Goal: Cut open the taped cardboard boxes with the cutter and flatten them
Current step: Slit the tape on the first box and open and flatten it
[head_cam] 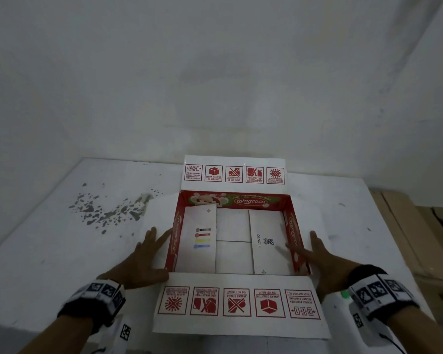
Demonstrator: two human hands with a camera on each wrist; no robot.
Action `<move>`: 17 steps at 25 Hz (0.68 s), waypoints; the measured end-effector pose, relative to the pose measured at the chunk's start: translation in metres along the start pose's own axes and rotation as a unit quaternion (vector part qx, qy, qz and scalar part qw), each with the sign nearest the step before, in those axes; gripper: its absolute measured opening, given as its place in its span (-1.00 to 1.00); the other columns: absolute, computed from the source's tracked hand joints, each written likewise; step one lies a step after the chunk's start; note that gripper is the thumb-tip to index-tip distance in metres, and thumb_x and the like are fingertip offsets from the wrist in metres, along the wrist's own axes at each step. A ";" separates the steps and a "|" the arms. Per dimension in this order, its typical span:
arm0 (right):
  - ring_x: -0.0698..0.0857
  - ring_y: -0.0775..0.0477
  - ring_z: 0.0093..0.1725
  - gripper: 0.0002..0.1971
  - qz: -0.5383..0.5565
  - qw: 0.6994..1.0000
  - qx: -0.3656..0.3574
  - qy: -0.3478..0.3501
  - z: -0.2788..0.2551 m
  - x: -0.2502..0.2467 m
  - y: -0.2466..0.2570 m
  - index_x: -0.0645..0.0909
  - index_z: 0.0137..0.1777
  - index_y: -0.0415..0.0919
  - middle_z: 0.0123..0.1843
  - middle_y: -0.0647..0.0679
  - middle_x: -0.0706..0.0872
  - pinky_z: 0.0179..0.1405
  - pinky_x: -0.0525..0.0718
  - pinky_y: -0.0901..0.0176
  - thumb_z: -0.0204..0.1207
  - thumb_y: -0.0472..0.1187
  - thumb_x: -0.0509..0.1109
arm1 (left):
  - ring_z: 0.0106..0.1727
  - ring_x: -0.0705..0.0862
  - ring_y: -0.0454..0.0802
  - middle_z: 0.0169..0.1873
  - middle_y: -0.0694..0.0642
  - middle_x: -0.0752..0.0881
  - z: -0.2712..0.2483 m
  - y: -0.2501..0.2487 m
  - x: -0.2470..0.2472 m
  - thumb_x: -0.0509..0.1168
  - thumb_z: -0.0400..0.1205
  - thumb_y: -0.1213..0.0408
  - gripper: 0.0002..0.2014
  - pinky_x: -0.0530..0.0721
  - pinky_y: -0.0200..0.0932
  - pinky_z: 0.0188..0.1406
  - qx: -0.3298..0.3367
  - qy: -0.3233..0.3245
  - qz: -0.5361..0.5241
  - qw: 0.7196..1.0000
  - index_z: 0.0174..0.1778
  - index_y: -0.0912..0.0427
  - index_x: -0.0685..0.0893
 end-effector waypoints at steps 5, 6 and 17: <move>-0.10 -0.23 0.77 -0.23 0.039 0.991 -0.030 -0.127 -0.005 -0.015 -0.004 0.19 0.44 0.53 0.78 -0.19 -0.25 0.70 0.11 -0.02 0.37 0.23 0.59 | 0.70 -0.39 0.02 0.67 -0.07 -0.43 -0.001 -0.001 -0.010 0.50 0.32 -0.41 0.28 -0.06 0.22 0.73 0.011 0.036 0.050 0.998 0.53 -0.50 -0.50; 0.05 -0.19 0.76 -0.38 0.063 0.983 -0.051 -0.163 -0.012 -0.023 -0.004 0.30 0.31 0.55 0.78 -0.14 -0.02 0.68 0.16 -0.01 0.36 0.25 0.58 | 0.69 -0.36 -0.02 0.65 -0.14 -0.40 -0.001 -0.002 -0.015 0.49 0.23 -0.50 0.31 -0.03 0.23 0.73 0.020 0.027 0.064 0.997 0.57 -0.50 -0.44; 0.69 0.02 -0.36 -0.45 0.276 0.834 -0.123 -0.460 -0.079 -0.153 0.022 0.61 -0.37 -0.17 -0.42 0.03 0.71 -0.27 0.60 0.08 0.56 0.31 0.30 | -0.26 0.72 -0.38 -0.26 -0.44 0.73 -0.024 -0.088 -0.158 0.18 0.66 -0.29 -0.81 0.70 -0.26 -0.30 0.264 -0.305 -0.034 0.914 -0.20 -0.46 0.64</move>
Point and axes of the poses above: each hand's wrist, its own z-axis towards the middle knuckle, its own x-axis out of the palm, y = z × x, the point moved 9 cm from there along z, towards the middle knuckle
